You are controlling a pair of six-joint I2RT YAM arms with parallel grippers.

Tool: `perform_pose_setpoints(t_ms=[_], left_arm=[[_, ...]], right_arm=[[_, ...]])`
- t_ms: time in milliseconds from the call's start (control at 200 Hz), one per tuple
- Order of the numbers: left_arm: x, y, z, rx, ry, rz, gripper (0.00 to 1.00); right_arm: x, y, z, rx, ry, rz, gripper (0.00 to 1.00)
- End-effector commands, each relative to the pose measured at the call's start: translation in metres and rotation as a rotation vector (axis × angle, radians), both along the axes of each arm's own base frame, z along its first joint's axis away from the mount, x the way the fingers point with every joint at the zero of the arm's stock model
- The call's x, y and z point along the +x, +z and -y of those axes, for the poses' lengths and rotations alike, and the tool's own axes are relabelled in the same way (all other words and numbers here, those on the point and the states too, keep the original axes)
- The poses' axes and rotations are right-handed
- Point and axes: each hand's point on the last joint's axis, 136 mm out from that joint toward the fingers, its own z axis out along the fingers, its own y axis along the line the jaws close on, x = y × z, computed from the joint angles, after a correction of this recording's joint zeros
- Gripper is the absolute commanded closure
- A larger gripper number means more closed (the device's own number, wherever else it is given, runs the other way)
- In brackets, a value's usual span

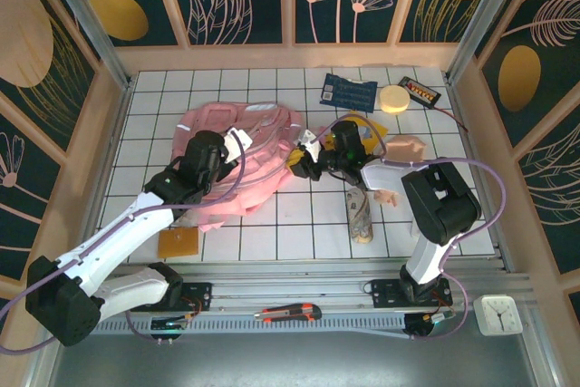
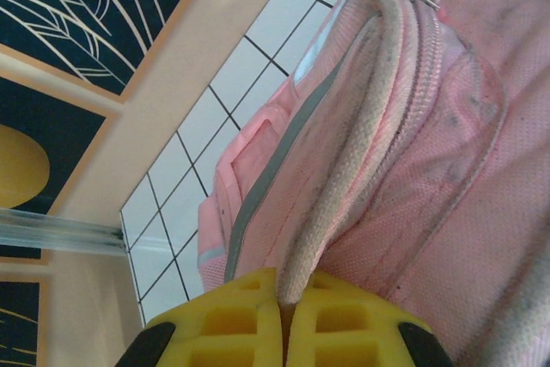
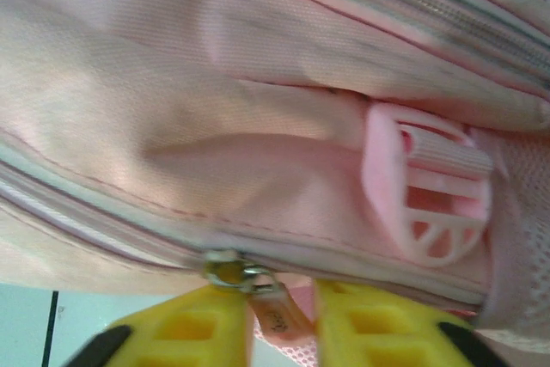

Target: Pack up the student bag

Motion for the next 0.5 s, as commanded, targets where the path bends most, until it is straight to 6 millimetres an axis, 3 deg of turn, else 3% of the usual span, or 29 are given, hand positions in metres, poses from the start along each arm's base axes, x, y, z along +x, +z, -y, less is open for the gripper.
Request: perform_pose_setpoints(t_ms=[0,90,495], left_arm=[[0.008,0.039,-0.002,-0.068,0.024,0.135,1.00],[0.009,0.039,-0.002,-0.066,0.026,0.138,1.00],[0.018,0.031,-0.016,0.021,0.116,0.149,1.00]], right_arm=[[0.001,0.009,-0.005,0.017,0.000,0.027,0.88],[-0.001,0.009,-0.003,0.009,0.001,0.023,0.98],[-0.011,0.007,0.012,-0.039,-0.013,0.009,1.00]])
